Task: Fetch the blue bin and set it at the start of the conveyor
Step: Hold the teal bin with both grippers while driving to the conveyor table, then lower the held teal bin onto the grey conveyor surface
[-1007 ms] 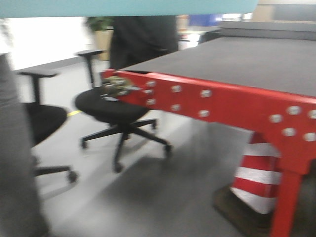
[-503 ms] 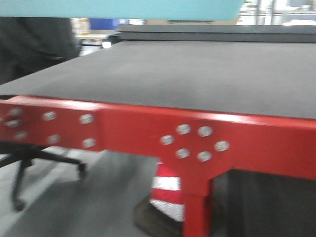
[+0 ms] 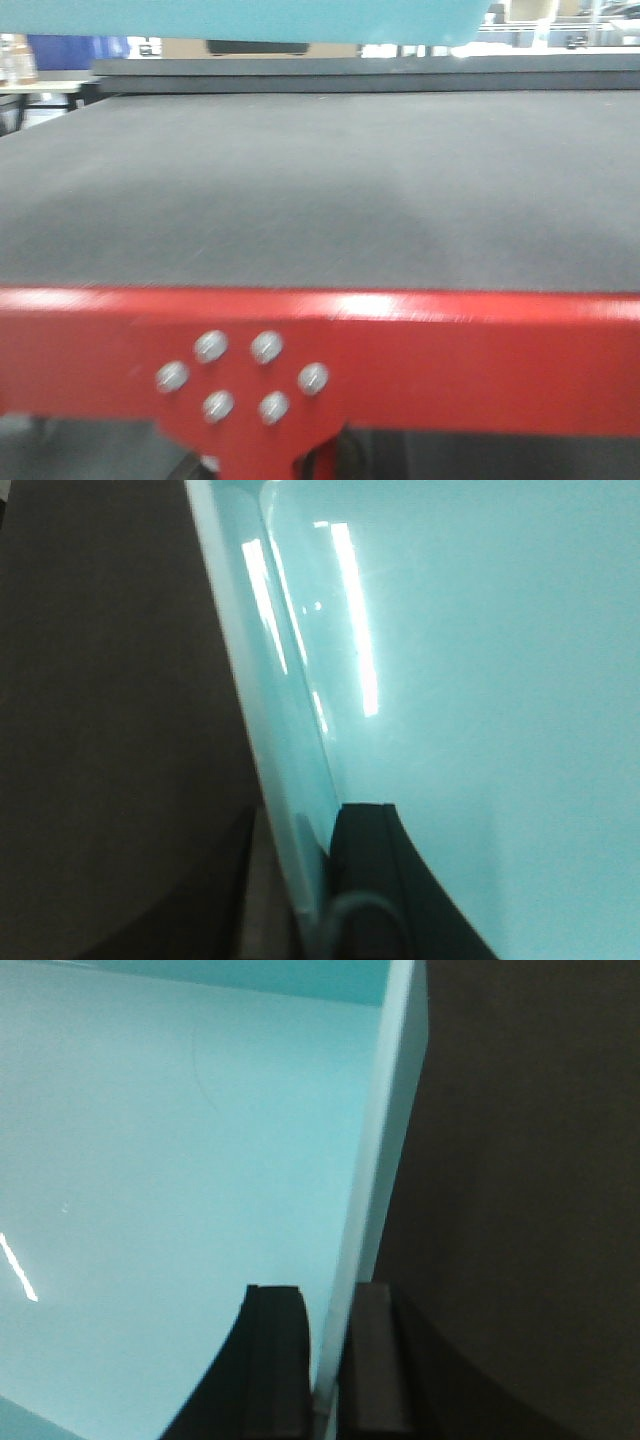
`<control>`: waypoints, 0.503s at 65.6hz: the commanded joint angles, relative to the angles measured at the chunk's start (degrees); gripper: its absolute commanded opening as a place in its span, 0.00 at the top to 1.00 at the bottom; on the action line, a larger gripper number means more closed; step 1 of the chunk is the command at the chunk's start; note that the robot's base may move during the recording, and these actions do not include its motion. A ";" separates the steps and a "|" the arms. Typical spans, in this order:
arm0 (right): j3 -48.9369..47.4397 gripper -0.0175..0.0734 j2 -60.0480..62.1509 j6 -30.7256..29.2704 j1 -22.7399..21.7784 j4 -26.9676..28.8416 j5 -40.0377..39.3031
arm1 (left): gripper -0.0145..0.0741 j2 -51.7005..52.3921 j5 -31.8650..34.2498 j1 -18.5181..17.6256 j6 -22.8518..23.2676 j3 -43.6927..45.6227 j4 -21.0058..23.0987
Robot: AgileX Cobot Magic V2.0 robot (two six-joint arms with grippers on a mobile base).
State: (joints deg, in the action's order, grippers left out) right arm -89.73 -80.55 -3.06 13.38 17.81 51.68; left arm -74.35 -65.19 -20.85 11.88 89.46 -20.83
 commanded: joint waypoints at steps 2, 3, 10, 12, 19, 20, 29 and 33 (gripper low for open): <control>-0.22 0.97 1.25 -1.28 -1.35 -6.02 -1.61 | 0.96 0.78 -3.71 1.18 -1.13 0.22 -10.90; -0.22 0.97 1.25 -1.28 -1.35 -6.02 -1.61 | 0.96 0.78 -3.71 1.18 -1.13 0.22 -10.90; -0.22 0.97 1.25 -1.28 -1.35 -6.02 -1.61 | 0.96 0.78 -3.71 1.18 -1.13 0.22 -10.90; -0.22 0.97 1.25 -1.28 -1.35 -6.02 -1.61 | 0.96 0.78 -3.71 1.18 -1.13 0.22 -10.90; -0.22 0.97 1.25 -1.28 -1.35 -6.02 -1.61 | 0.96 0.78 -3.71 1.18 -1.13 0.22 -10.90; -0.22 0.97 1.25 -1.28 -1.35 -6.02 -1.61 | 0.96 0.78 -3.71 1.18 -1.13 0.22 -10.90; -0.22 0.97 1.25 -1.28 -1.35 -6.02 -1.61 | 0.96 0.78 -3.71 1.18 -1.13 0.22 -10.90; -0.22 0.97 1.25 -1.28 -1.35 -6.02 -1.61 | 0.96 0.78 -3.71 1.18 -1.13 0.22 -10.90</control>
State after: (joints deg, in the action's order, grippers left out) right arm -89.73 -80.55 -3.06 13.38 18.15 51.68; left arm -74.35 -65.19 -20.85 11.77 89.46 -21.34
